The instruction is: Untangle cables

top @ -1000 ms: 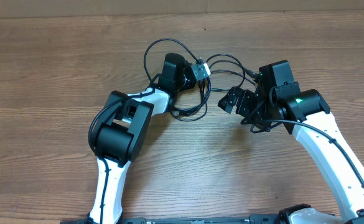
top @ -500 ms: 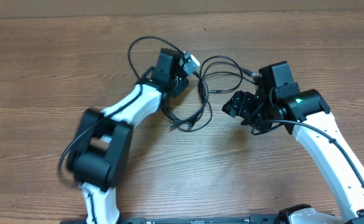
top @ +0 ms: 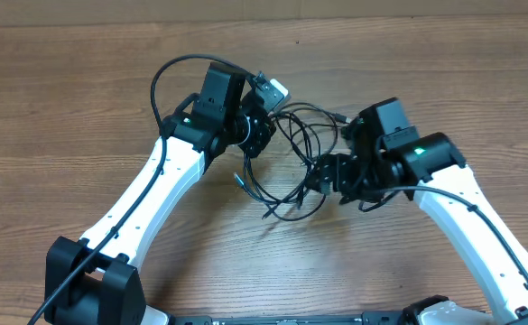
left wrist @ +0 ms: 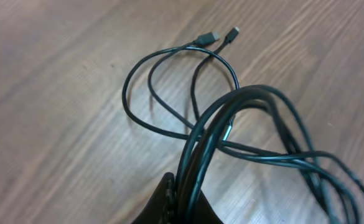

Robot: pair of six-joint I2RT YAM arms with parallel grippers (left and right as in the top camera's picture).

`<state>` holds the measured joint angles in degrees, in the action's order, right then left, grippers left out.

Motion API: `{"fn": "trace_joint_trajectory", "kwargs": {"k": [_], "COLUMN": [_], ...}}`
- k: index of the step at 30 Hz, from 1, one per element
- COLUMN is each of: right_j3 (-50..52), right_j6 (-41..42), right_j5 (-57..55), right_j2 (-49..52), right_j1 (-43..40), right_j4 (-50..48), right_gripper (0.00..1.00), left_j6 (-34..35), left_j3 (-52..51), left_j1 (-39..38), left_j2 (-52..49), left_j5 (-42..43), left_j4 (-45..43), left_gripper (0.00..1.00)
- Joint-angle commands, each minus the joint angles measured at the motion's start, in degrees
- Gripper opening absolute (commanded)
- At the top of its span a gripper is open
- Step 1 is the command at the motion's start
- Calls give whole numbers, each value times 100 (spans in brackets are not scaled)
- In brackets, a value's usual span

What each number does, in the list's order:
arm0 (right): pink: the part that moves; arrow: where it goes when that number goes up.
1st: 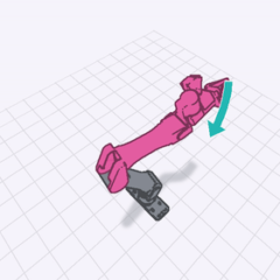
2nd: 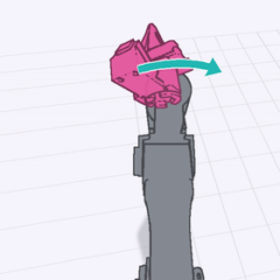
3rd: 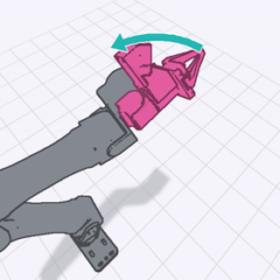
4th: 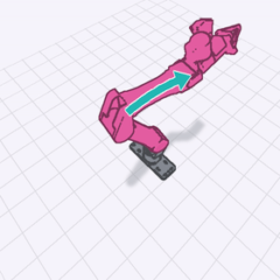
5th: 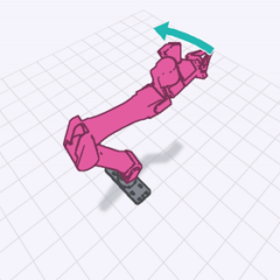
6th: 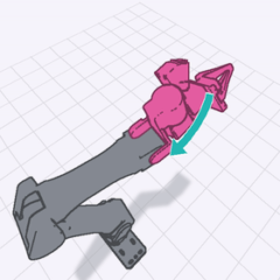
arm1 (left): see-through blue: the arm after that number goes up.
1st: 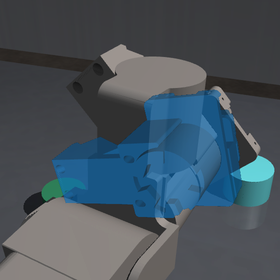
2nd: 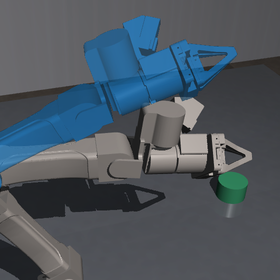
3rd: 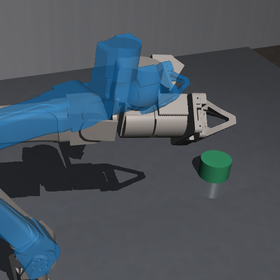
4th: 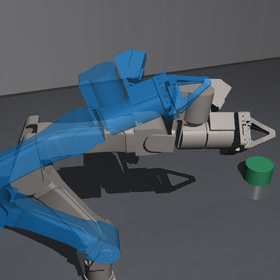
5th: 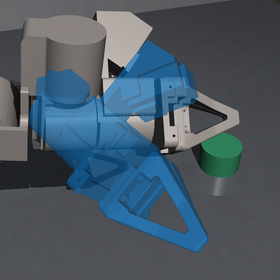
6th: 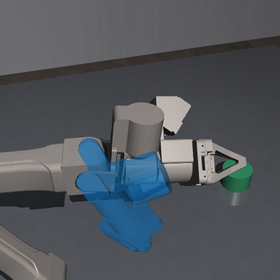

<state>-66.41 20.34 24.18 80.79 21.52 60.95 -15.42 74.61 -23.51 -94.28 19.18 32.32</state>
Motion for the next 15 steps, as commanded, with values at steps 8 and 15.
{"fn": "trace_joint_trajectory", "kwargs": {"k": [8,15], "right_j3": [13,127], "right_j6": [-435,-437], "right_j5": [-1303,-2013], "right_j2": [0,74], "right_j1": [603,785], "right_j4": [-728,-1150], "right_gripper": [83,77], "left_j6": [216,293], "left_j3": [15,15], "left_j1": [28,39], "left_j2": [164,313], "left_j5": [870,1198], "left_j4": [57,46], "left_gripper": [4,4]}}
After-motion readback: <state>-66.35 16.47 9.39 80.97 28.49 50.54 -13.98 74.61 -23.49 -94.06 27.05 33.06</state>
